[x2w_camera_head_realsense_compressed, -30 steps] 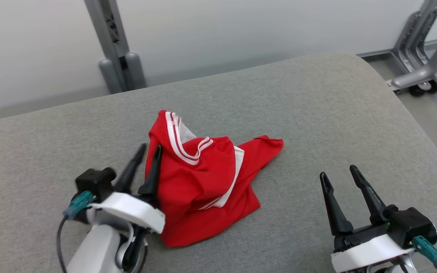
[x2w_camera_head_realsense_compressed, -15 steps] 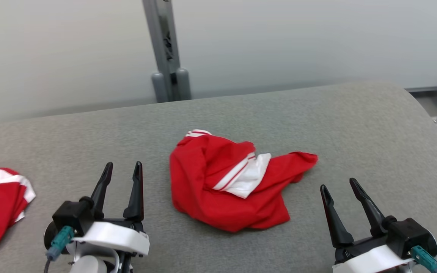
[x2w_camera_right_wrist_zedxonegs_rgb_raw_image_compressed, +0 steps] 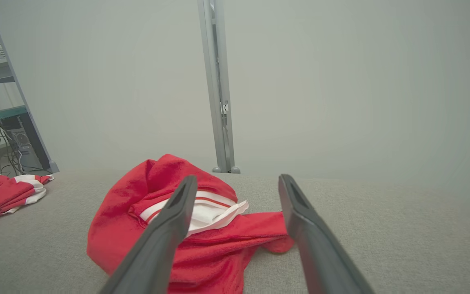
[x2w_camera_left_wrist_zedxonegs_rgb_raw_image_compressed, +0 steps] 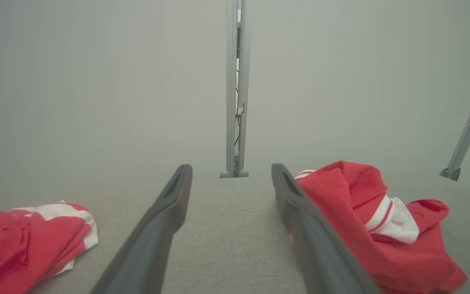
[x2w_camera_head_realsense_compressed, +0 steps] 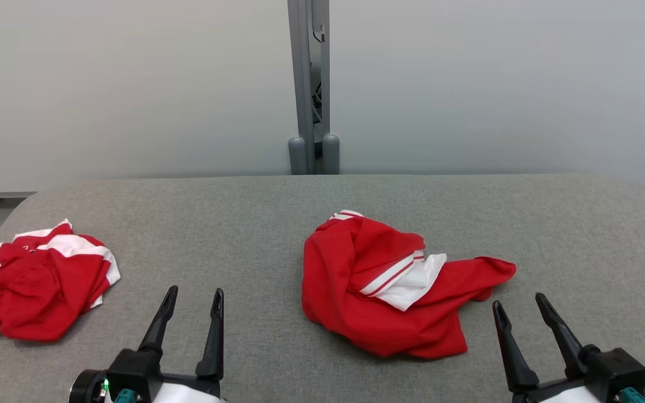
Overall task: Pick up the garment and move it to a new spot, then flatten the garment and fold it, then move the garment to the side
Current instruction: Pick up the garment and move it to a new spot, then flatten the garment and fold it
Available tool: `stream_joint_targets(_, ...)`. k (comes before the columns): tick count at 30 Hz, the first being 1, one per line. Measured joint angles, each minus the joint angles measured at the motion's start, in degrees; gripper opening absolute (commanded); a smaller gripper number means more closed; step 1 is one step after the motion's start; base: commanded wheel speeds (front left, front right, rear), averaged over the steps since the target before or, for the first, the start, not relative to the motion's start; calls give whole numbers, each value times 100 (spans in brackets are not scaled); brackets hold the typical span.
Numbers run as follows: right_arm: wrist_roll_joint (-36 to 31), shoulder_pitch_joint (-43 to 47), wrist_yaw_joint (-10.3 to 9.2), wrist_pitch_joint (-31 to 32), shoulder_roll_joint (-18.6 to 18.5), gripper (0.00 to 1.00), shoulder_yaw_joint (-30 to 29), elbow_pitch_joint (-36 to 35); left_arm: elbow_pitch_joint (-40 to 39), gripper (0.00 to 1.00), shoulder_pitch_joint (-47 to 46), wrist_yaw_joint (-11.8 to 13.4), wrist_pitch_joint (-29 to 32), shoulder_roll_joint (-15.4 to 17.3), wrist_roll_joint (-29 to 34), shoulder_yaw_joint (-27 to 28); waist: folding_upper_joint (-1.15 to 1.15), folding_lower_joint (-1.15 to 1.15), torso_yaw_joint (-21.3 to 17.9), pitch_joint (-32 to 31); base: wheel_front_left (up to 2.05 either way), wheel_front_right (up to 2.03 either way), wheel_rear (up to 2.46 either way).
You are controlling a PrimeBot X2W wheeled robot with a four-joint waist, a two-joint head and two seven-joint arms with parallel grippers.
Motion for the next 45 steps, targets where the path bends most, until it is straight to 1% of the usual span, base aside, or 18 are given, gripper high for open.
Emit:
stream_joint_targets(3, -40, 132, 0, 0, 0, 100, -77, 23, -85, 100, 187, 46, 0, 1, 232, -23, 0, 0, 78, -110, 0, 0, 0)
stream_joint_targets(6, -42, 294, 0, 0, -2, 100, -133, 52, -100, 100, 392, 116, 0, -2, 246, -53, 0, 0, 134, -199, 0, 0, 0)
stream_joint_targets(10, -42, 409, 0, 0, 0, 100, -135, 100, -98, 100, 497, 126, 0, 1, 332, -103, 0, 0, 168, -250, 0, 0, 0)
stream_joint_targets(24, -42, 478, 0, 0, -1, 100, -81, 141, -11, 100, 539, 196, 0, -2, 357, -283, 0, 0, 107, -274, 0, 0, 0)
stream_joint_targets(37, -46, 480, 0, 0, 0, 100, -101, 160, 41, 100, 536, 218, 0, -2, 339, -357, 0, 0, 71, -270, 0, 0, 0)
stream_joint_targets(42, -90, 466, 0, 0, 1, 100, -58, 174, 135, 100, 519, 210, 0, -1, 315, -444, 0, 0, -10, -242, 0, 0, 0)
stream_joint_targets(45, -105, 424, 0, 0, 0, 100, -45, 171, 232, 100, 370, 103, -1, 0, 309, -601, 0, 0, -108, -197, 0, 0, 0)
